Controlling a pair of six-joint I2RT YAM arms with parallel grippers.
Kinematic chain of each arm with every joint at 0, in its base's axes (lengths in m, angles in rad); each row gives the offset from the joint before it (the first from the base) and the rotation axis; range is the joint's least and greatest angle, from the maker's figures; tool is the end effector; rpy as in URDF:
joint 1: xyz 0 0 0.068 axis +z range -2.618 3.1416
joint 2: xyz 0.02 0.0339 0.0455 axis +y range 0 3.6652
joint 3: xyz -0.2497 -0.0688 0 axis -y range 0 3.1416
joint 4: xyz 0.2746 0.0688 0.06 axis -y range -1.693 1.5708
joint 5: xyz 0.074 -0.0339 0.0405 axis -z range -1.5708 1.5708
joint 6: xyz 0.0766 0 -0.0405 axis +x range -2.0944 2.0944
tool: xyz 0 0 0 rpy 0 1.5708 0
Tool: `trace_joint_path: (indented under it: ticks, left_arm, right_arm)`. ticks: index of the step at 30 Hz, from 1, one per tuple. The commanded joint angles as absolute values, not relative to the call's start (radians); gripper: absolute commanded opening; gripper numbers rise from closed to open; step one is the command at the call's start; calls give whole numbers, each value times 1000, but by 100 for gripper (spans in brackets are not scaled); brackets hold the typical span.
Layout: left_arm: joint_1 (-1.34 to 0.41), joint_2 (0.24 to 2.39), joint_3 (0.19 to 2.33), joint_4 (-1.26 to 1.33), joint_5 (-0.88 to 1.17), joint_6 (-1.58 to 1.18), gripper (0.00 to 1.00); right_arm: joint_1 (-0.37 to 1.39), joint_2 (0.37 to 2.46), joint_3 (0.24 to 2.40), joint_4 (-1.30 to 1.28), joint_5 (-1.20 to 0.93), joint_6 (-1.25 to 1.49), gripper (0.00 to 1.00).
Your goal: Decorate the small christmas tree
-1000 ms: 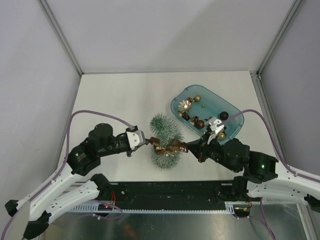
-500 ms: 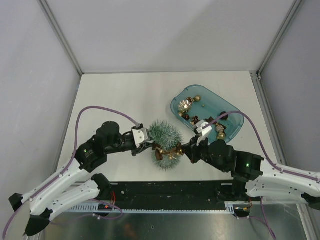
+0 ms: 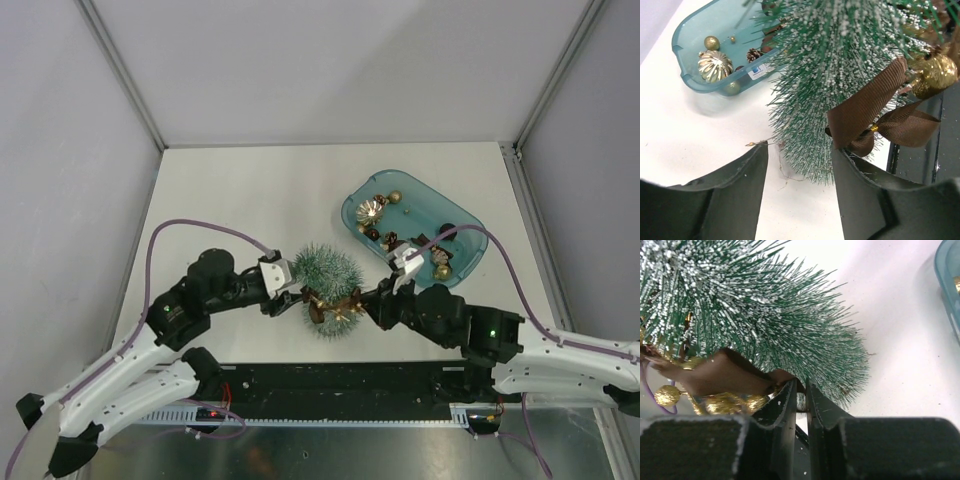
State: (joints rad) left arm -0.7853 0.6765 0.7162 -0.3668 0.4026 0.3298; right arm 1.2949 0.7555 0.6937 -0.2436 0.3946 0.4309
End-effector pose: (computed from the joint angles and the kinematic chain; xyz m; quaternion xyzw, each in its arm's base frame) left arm 0.1443 -0.1867 0.2943 0.5202 0.6142 -0.2872 0.5193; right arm 0.0975 0.2364 0.2841 -0.2258 0.7667 0.3377 0.4971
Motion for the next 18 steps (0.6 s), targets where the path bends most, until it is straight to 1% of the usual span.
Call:
trace_joint_path:
  ticks: [1,3,6,8,10,13,18]
  left_arm:
    - [-783,639,708,-368,346,332,63]
    - [-777,627,707,-391,331,341,69]
    - [-767,607,707,-419,289,355,75]
    - [-759,598,708,-434,272,358,80]
    - [-750,594,709,-445,263,359,85]
    - [-738,587,710,-453,260,358,87]
    - [-712,583,712,-455,263,353,87]
  right_arm:
    - [1303,674,693,-298,475,471,25]
    - [1302,638,693,-329,494,479,36]
    - [1304,594,693,-377,519,495,46]
    - [1305,571,693,-398,529,501,51]
    - [1305,557,693,-414,539,505,54]
    - [1305,551,693,-435,550,512,57]
    - [1304,539,695,-442,551,517,70]
